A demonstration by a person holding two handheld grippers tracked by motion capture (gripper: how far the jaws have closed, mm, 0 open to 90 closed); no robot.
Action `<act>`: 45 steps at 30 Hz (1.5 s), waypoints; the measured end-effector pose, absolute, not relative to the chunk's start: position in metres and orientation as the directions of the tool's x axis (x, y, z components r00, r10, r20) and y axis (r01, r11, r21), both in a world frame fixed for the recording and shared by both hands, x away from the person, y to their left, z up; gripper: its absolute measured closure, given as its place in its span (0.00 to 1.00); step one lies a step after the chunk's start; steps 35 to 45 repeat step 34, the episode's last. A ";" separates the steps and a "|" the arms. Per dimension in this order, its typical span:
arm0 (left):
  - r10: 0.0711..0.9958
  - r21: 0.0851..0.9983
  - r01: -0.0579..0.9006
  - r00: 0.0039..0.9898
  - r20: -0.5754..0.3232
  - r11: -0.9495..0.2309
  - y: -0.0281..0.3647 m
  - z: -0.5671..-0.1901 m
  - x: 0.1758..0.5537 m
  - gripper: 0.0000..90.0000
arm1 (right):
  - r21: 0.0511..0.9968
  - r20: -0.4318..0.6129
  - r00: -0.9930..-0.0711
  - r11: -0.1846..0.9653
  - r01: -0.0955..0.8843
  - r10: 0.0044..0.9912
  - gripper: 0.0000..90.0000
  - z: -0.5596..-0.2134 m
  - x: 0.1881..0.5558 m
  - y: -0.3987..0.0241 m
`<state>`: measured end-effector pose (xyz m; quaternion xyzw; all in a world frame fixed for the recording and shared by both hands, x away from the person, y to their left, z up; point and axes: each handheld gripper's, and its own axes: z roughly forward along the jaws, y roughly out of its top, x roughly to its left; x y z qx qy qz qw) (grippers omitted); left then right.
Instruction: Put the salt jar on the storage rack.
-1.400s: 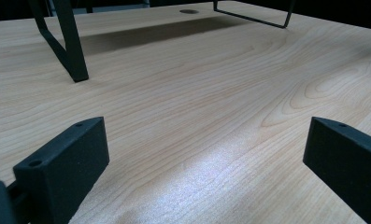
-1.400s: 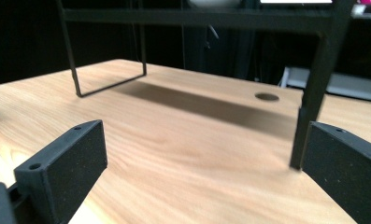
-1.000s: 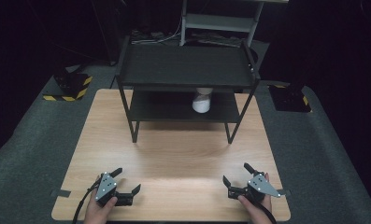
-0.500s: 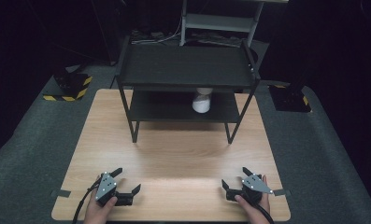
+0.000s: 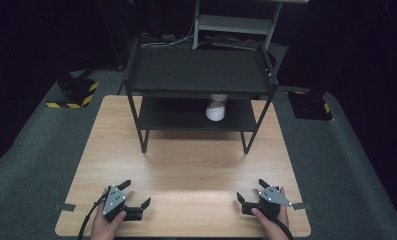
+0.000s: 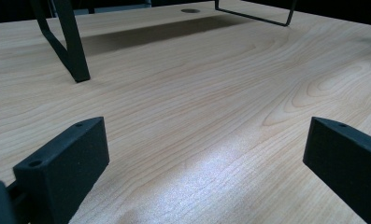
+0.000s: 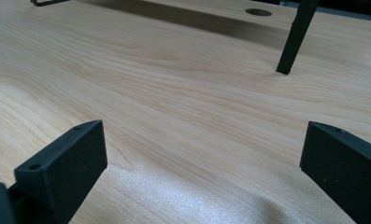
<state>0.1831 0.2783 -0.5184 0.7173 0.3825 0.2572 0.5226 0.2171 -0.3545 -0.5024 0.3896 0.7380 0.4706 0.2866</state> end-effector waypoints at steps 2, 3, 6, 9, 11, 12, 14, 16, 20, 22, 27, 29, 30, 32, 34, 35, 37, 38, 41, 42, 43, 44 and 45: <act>0.816 0.946 0.278 0.577 -0.026 -0.166 0.278 -0.518 0.183 0.01 | 0.920 -0.060 -0.538 0.255 0.297 0.841 0.01 -0.503 0.217 -0.355; 0.816 0.946 0.276 0.578 -0.024 -0.168 0.278 -0.518 0.182 0.01 | 0.920 -0.062 -0.539 0.257 0.295 0.840 0.01 -0.503 0.216 -0.355; 0.816 0.947 0.273 0.577 -0.022 -0.168 0.278 -0.519 0.182 0.01 | 0.922 -0.059 -0.537 0.253 0.295 0.841 0.01 -0.504 0.216 -0.356; 0.815 0.947 0.274 0.579 -0.024 -0.167 0.278 -0.519 0.182 0.00 | 0.922 -0.055 -0.533 0.248 0.298 0.844 0.01 -0.504 0.216 -0.355; 0.812 0.947 0.274 0.584 -0.025 -0.168 0.279 -0.519 0.183 0.01 | 0.921 -0.060 -0.531 0.253 0.298 0.845 0.01 -0.503 0.216 -0.355; 0.811 0.947 0.274 0.585 -0.025 -0.168 0.279 -0.519 0.183 0.01 | 0.920 -0.061 -0.531 0.254 0.297 0.845 0.01 -0.503 0.216 -0.354; 0.809 0.947 0.275 0.587 -0.028 -0.167 0.280 -0.518 0.183 0.01 | 0.921 -0.062 -0.530 0.253 0.297 0.846 0.01 -0.504 0.216 -0.354; 0.808 0.946 0.277 0.589 -0.030 -0.167 0.280 -0.518 0.184 0.01 | 0.922 -0.064 -0.527 0.252 0.294 0.847 0.01 -0.504 0.215 -0.354; 0.805 0.946 0.277 0.592 -0.030 -0.169 0.281 -0.518 0.185 0.01 | 0.923 -0.066 -0.527 0.253 0.291 0.847 0.01 -0.504 0.214 -0.354; 0.805 0.946 0.277 0.593 -0.029 -0.170 0.281 -0.518 0.185 0.01 | 0.922 -0.068 -0.528 0.255 0.291 0.847 0.01 -0.504 0.214 -0.354; 0.805 0.945 0.280 0.593 -0.033 -0.167 0.280 -0.518 0.185 0.00 | 0.924 -0.067 -0.527 0.252 0.288 0.847 0.01 -0.505 0.214 -0.354; 0.803 0.945 0.282 0.594 -0.034 -0.168 0.280 -0.518 0.186 0.01 | 0.924 -0.069 -0.527 0.253 0.286 0.847 0.01 -0.505 0.214 -0.354; 0.803 0.944 0.285 0.594 -0.037 -0.168 0.280 -0.517 0.186 0.01 | 0.925 -0.070 -0.528 0.254 0.283 0.846 0.01 -0.505 0.213 -0.354; 0.803 0.943 0.286 0.596 -0.034 -0.172 0.280 -0.517 0.188 0.00 | 0.927 -0.071 -0.529 0.252 0.278 0.846 0.01 -0.506 0.212 -0.355; 0.804 0.941 0.290 0.594 -0.036 -0.172 0.280 -0.516 0.189 0.00 | 0.930 -0.071 -0.530 0.248 0.271 0.845 0.01 -0.507 0.210 -0.356; 0.804 0.941 0.290 0.594 -0.036 -0.172 0.280 -0.516 0.189 0.00 | 0.930 -0.071 -0.530 0.248 0.271 0.845 0.01 -0.507 0.210 -0.356; 0.804 0.941 0.290 0.594 -0.036 -0.172 0.280 -0.516 0.189 0.00 | 0.930 -0.071 -0.530 0.248 0.271 0.845 0.01 -0.507 0.210 -0.356; 0.804 0.941 0.290 0.594 -0.036 -0.172 0.280 -0.516 0.189 0.00 | 0.930 -0.071 -0.530 0.248 0.271 0.845 0.01 -0.507 0.210 -0.356; 0.804 0.941 0.290 0.594 -0.036 -0.172 0.280 -0.516 0.189 0.00 | 0.930 -0.071 -0.530 0.248 0.271 0.845 0.01 -0.507 0.210 -0.356; 0.804 0.941 0.290 0.594 -0.036 -0.172 0.280 -0.516 0.189 0.00 | 0.930 -0.071 -0.530 0.248 0.271 0.845 0.01 -0.507 0.210 -0.356; 0.804 0.941 0.290 0.594 -0.036 -0.172 0.280 -0.516 0.189 0.00 | 0.930 -0.071 -0.530 0.248 0.271 0.845 0.01 -0.507 0.210 -0.356; 0.804 0.941 0.290 0.594 -0.036 -0.172 0.280 -0.516 0.189 0.00 | 0.930 -0.071 -0.530 0.248 0.271 0.845 0.01 -0.507 0.210 -0.356; 0.804 0.941 0.290 0.594 -0.036 -0.172 0.280 -0.516 0.189 0.00 | 0.930 -0.071 -0.530 0.248 0.271 0.845 0.01 -0.507 0.210 -0.356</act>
